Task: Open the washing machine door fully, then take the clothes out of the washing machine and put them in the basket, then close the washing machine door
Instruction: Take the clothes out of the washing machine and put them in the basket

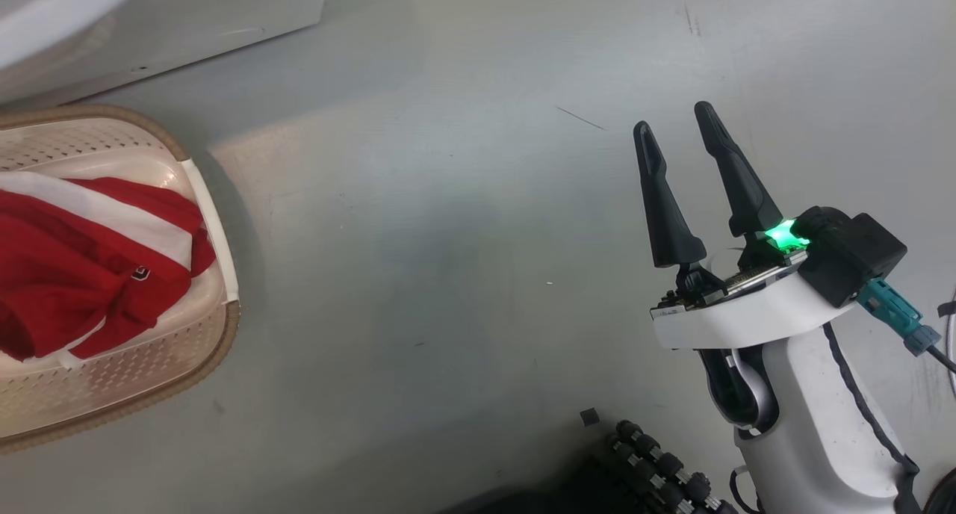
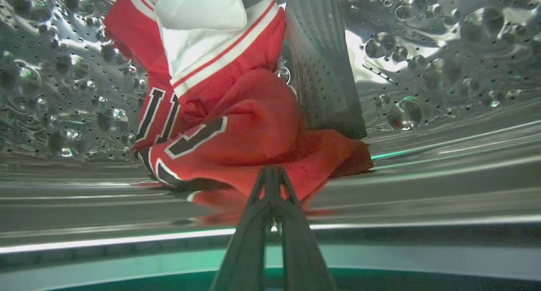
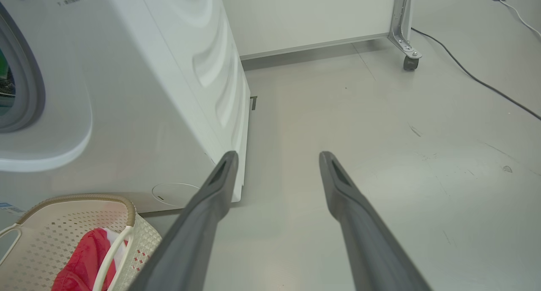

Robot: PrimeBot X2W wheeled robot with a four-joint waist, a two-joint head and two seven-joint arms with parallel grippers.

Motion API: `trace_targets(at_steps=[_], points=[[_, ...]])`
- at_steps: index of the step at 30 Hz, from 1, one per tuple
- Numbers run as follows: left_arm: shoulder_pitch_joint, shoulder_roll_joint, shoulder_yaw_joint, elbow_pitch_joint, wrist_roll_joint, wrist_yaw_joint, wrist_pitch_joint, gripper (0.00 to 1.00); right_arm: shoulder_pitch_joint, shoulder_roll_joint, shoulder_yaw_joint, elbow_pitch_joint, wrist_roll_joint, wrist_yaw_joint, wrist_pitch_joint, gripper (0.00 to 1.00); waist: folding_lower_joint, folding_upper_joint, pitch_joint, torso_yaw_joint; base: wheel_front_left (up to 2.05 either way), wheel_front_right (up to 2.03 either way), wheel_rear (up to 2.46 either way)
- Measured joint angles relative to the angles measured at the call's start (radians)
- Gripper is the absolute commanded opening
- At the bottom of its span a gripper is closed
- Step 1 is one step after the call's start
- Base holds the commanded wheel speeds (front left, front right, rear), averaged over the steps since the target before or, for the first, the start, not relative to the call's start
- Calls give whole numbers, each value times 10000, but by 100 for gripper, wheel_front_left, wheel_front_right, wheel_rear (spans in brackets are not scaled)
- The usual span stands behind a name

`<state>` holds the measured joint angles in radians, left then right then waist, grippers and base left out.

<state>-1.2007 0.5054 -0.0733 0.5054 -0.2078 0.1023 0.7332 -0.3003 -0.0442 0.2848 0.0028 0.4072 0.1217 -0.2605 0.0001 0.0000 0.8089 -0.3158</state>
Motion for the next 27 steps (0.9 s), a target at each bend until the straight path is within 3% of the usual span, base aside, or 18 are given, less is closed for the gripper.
trace_targets(at_steps=[15, 27], points=[[39, -433, 65, -332, -44, 19, -1758, 0, -47, -2, -328, 84, -399, 2, 0, 100, -1, 0, -244, 401, 0, 0, 0], [815, -1043, 328, -744, -347, 46, -3781, 0, -25, -6, -535, 217, -851, 2, 0, 100, -1, 0, -747, 837, 0, 0, 0]])
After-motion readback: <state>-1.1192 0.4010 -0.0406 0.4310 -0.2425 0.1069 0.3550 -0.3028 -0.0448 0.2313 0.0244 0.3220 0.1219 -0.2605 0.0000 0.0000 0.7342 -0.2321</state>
